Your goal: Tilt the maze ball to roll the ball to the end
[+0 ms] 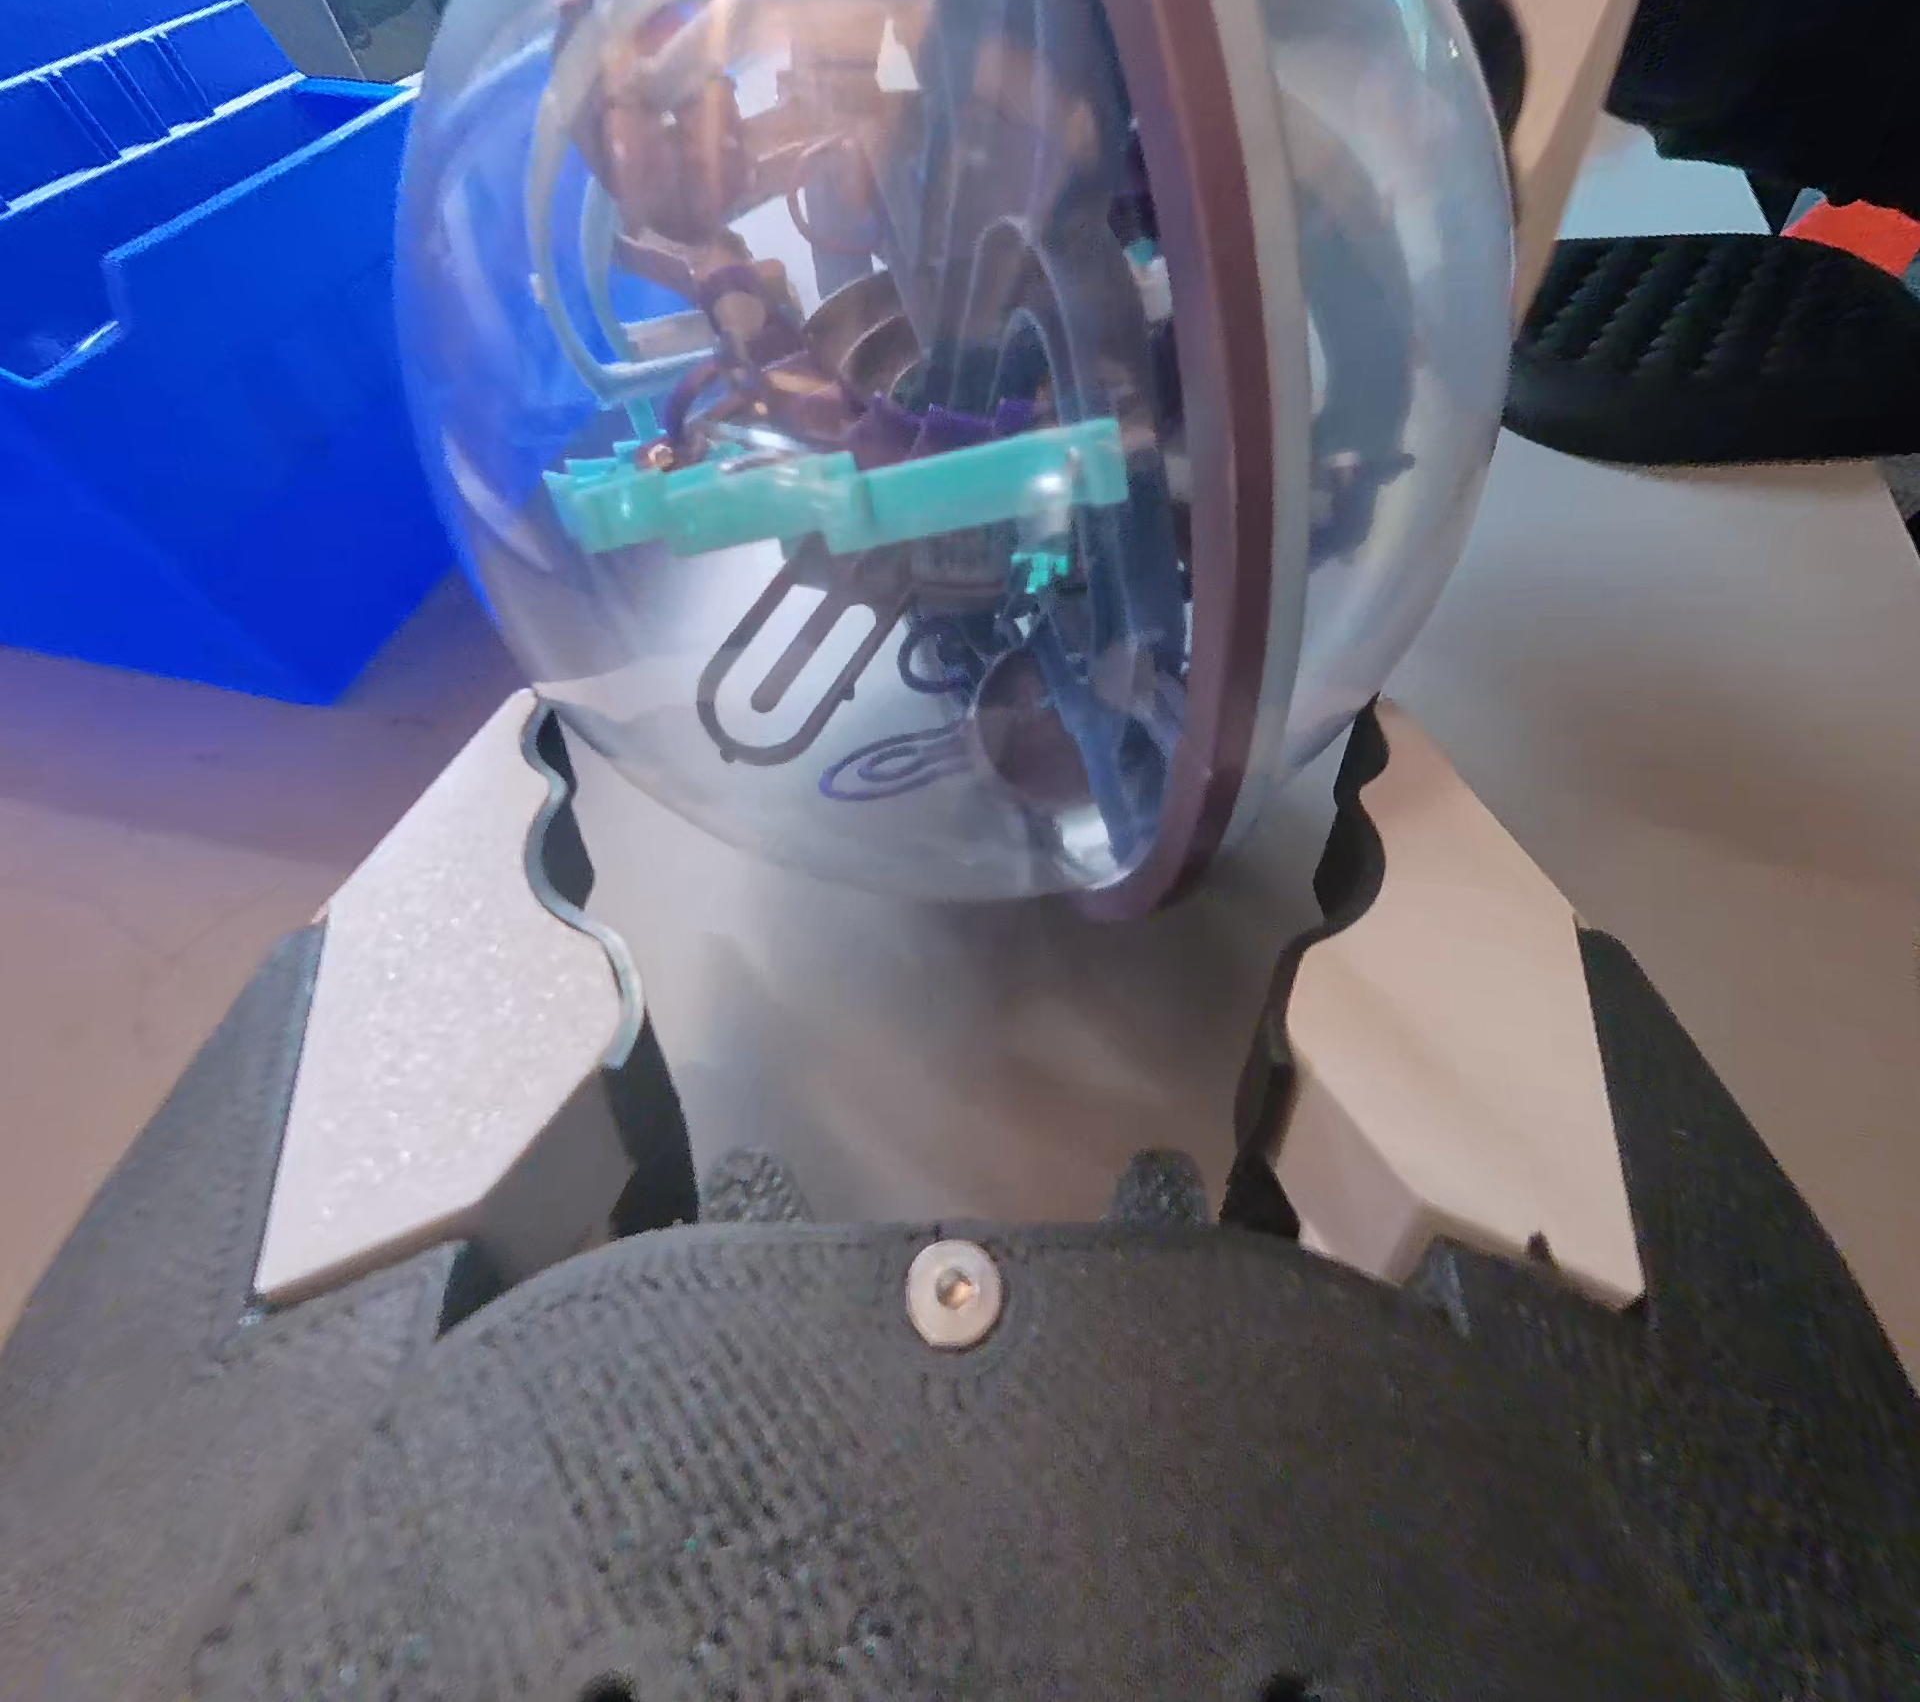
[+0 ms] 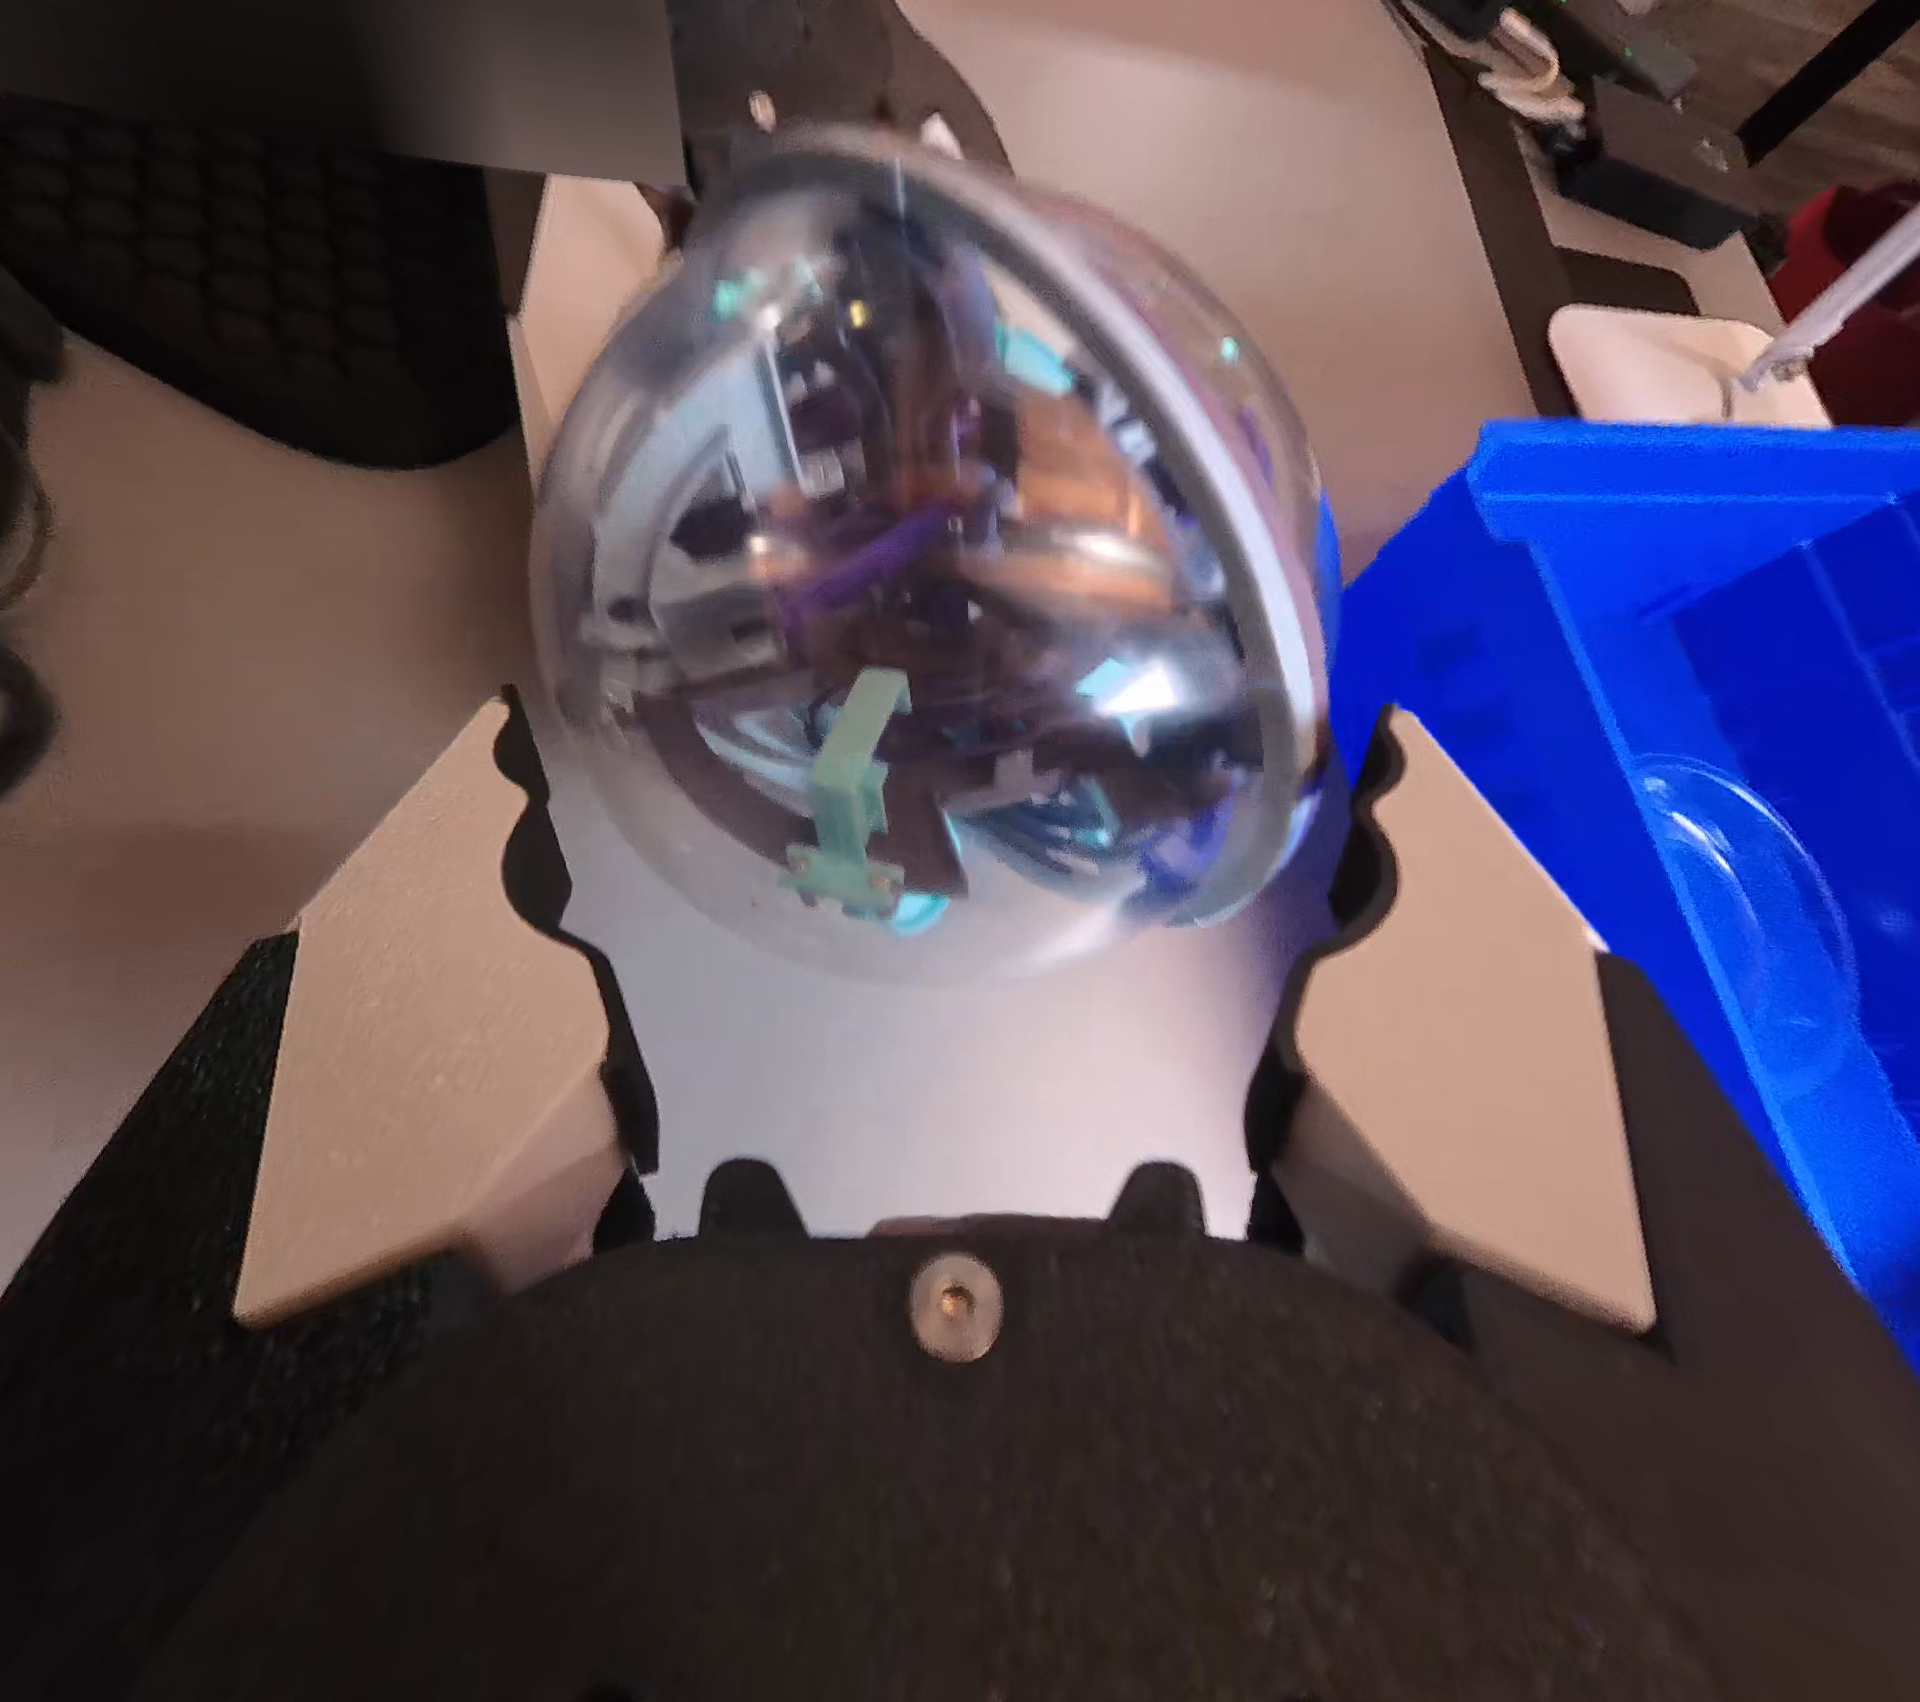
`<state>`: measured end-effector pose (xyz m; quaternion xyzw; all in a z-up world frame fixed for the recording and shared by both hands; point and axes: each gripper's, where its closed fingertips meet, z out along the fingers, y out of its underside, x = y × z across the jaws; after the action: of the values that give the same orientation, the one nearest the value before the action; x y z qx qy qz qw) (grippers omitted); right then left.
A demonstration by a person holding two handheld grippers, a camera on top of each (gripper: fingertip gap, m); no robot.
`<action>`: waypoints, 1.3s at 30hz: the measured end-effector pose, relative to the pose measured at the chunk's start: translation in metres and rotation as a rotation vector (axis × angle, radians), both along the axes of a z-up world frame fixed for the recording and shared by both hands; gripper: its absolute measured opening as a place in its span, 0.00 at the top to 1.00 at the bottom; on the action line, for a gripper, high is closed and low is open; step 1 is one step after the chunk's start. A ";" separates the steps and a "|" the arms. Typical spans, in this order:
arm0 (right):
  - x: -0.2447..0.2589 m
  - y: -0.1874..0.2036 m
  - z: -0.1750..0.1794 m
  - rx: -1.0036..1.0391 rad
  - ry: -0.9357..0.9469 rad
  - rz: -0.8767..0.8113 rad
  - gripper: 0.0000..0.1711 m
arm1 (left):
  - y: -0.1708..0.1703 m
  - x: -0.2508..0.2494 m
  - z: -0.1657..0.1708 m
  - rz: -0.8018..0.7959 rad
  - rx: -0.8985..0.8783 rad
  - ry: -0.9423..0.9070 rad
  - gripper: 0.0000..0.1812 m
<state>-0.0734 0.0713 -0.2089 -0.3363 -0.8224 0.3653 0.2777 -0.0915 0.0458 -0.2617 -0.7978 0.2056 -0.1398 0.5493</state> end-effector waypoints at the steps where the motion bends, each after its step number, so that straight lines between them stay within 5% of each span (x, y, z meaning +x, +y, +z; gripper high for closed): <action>1: 0.002 0.005 -0.006 0.017 -0.013 -0.005 0.13 | 0.000 0.000 0.000 0.001 -0.002 -0.005 0.22; 14: -0.006 0.006 -0.005 -0.050 0.072 -0.059 0.12 | 0.001 -0.006 0.025 -0.033 0.078 -0.018 0.23; 29: -0.012 -0.001 0.168 -0.036 0.232 0.028 0.13 | -0.008 -0.011 0.223 -0.008 0.482 0.033 0.24; 39: 0.006 -0.025 0.219 0.055 0.317 0.179 0.13 | -0.033 0.011 0.277 0.078 0.686 0.140 0.24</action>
<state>-0.0674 0.0466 0.0098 -0.1924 -0.8045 0.4145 0.3794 -0.0805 0.0133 0.0154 -0.5816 0.2470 0.0134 0.7749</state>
